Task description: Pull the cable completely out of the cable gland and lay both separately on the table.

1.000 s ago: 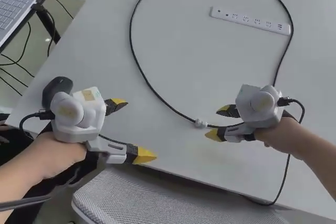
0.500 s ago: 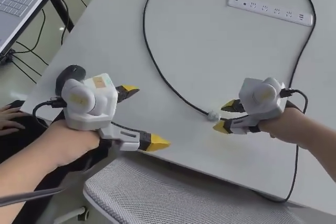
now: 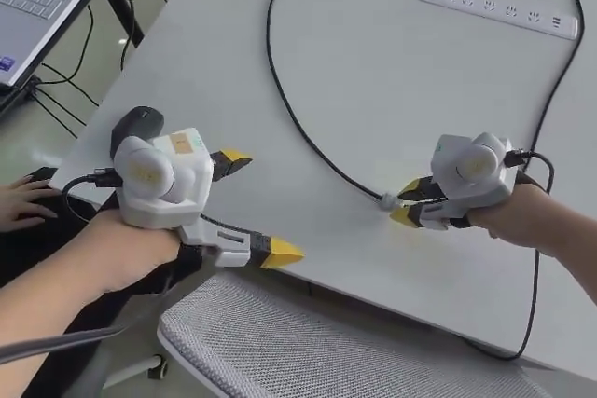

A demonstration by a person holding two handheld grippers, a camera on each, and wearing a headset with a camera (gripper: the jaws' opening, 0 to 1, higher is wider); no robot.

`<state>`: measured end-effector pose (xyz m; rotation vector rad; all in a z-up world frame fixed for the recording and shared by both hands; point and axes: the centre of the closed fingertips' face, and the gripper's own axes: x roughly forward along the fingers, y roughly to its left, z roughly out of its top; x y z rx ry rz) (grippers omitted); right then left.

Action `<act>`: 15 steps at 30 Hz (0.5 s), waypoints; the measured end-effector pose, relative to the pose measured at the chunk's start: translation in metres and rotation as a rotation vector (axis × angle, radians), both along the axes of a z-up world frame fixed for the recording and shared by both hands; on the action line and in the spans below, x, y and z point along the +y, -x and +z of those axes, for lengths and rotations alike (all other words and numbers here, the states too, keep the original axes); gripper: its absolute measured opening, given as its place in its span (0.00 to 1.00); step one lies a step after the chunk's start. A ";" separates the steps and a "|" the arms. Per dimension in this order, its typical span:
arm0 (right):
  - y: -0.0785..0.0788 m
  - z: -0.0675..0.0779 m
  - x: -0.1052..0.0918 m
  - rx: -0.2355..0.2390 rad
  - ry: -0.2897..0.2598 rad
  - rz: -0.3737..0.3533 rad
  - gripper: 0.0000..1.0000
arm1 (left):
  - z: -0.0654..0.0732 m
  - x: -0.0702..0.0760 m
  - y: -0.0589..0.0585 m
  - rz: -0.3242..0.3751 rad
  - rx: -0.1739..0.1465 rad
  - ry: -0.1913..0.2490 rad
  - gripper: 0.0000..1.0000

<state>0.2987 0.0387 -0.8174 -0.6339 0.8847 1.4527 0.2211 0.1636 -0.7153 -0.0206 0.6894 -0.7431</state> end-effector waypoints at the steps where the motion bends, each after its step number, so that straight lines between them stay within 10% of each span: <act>1: -0.001 0.000 0.000 -0.001 0.001 0.001 0.10 | 0.000 0.000 0.000 -0.001 0.001 0.001 0.94; 15: -0.001 0.005 0.002 0.006 0.005 -0.005 0.08 | -0.002 -0.008 -0.003 -0.021 0.005 0.015 0.93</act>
